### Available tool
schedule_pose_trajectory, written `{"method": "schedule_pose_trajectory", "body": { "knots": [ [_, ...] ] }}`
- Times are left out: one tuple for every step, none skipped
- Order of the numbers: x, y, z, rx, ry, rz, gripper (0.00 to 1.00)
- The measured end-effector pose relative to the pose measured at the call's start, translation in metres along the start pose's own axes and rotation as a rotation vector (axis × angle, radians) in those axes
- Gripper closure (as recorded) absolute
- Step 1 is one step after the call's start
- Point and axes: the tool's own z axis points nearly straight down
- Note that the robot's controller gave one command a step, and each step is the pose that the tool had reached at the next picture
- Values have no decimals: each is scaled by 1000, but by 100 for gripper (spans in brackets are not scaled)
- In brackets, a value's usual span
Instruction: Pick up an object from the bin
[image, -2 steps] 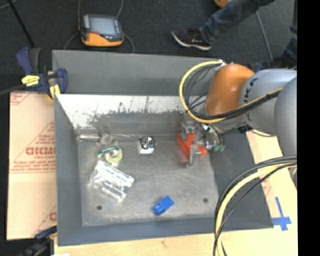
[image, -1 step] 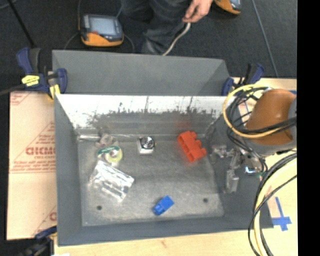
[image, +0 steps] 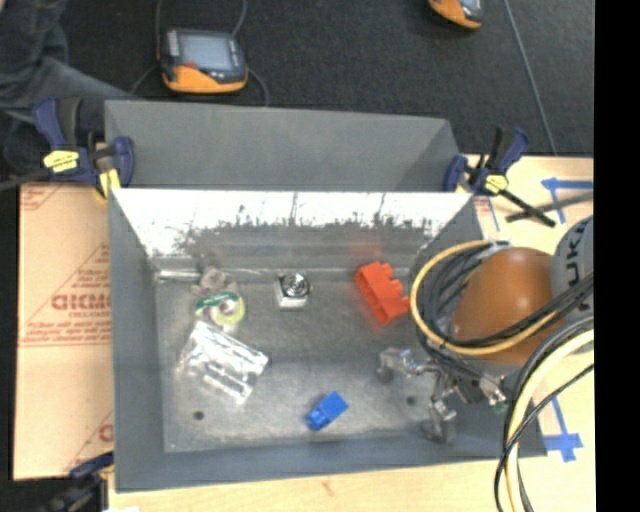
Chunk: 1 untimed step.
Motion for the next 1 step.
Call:
{"method": "schedule_pose_trajectory", "body": {
  "knots": [
    [-59,112,6,-10,4,65,0]
  ]
}}
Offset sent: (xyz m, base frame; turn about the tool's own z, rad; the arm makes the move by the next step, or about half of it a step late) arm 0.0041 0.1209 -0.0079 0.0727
